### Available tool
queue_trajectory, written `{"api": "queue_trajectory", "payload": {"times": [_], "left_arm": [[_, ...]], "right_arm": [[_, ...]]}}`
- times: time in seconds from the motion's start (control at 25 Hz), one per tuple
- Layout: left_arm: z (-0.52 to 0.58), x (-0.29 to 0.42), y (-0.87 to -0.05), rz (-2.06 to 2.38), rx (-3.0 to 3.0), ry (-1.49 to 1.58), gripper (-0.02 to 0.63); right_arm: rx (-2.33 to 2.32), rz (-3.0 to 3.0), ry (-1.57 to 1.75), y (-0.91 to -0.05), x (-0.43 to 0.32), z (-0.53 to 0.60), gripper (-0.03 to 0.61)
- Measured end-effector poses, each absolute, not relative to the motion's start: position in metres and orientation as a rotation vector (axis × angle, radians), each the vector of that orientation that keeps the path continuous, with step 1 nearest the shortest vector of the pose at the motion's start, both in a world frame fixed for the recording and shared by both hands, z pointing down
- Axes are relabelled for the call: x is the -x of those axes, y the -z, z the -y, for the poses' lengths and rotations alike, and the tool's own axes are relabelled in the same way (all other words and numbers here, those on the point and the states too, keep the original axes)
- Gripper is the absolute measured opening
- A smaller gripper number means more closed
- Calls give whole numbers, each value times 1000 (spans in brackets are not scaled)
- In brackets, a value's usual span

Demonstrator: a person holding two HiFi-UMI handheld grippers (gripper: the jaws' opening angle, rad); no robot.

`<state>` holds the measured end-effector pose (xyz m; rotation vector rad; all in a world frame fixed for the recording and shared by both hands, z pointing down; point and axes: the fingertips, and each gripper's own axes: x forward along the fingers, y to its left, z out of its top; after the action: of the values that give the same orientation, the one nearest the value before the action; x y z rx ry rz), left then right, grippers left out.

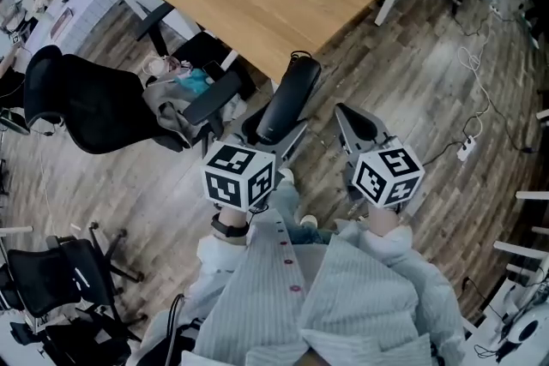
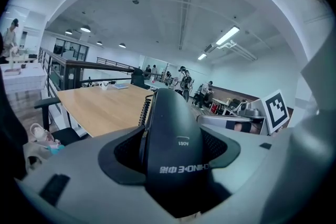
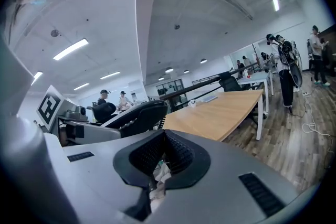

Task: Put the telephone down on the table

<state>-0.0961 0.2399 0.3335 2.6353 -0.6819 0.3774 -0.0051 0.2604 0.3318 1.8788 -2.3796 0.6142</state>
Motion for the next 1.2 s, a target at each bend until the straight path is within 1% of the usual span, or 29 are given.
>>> {"api": "queue_trajectory", "payload": {"times": [0.6, 0.84, 1.2], "left_arm": [[-119, 104, -336, 649, -2660, -388, 311], [-95, 116, -341, 638, -2654, -404, 311], [-74, 108, -348, 660, -2632, -406, 311]], "right_arm": [[-1947, 2344, -612, -337, 6, -145, 34], [-1959, 2332, -652, -344, 13, -123, 34], [-1925, 2343, -685, -352, 5, -99, 34]]}}
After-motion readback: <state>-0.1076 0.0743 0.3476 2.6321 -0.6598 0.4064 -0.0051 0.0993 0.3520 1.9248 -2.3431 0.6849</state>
